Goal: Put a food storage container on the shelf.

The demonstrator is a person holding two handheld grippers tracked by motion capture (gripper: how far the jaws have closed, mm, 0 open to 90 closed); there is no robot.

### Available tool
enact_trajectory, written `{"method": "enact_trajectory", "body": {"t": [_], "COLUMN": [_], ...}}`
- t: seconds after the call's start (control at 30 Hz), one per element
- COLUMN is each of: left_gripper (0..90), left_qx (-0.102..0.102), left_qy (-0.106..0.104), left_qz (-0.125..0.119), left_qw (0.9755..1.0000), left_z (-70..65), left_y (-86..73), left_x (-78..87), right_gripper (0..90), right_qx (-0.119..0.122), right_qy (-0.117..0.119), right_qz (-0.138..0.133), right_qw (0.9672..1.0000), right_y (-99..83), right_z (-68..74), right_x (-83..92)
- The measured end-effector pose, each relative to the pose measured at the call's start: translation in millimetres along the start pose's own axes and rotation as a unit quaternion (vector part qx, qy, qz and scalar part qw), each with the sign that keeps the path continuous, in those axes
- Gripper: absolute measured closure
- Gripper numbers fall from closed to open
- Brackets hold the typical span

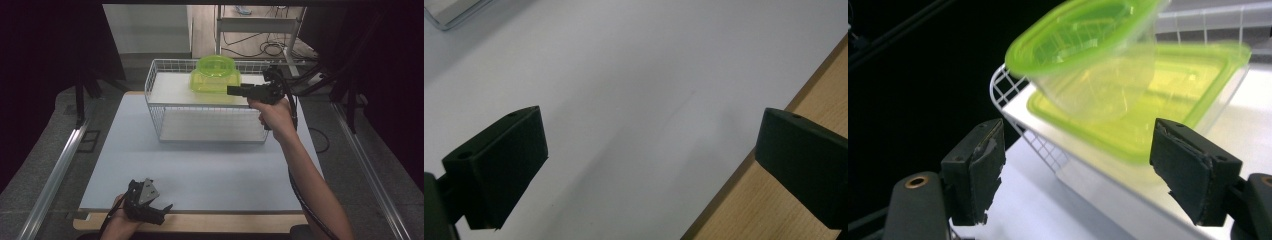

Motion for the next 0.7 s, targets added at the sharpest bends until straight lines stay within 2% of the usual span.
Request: {"method": "enact_trajectory", "body": {"t": [0.23,0.43,0.5,0.57,0.7], "left_gripper": [0.7,1.3,1.7,1.8,3.0], "left_qx": [0.003,0.016,0.023,0.033,0.042], "left_qy": [-0.007,-0.032,-0.042,-0.059,-0.073], "left_qz": [-0.002,-0.014,-0.02,-0.035,-0.052], "left_qw": [1.0,0.9993,0.9987,0.9971,0.995], "left_z": [0.5,3.9,5.4,6.5,7.4], "left_y": [-0.1,-0.4,-0.7,-0.6,0.2], "left_x": [-1.0,0.1,0.7,1.8,4.7], "right_gripper": [21.6,19.5,18.8,17.9,16.5], "right_qx": [0.012,0.024,0.031,0.035,0.043], "right_qy": [0.006,0.006,0.001,-0.002,-0.013], "right_qz": [0.013,0.026,0.03,0.033,0.038], "right_qw": [0.9998,0.9994,0.9991,0.9988,0.9983], "right_y": [-25.1,-49.5,-57.6,-63.8,-77.2], "right_z": [-0.2,-0.5,-1.5,-2.3,-4.4], "right_x": [-1.2,-5.9,-7.0,-7.5,-7.6]}}
Point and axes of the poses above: each handheld gripper's, and its own axes: x roughly backward along the jaws, y roughly out of its top, z roughly to its left, the point moved 1 cm from there along -x, roughly forward along the jaws, and after that the axes turned 9 degrees about z, right-handed, at the moved point
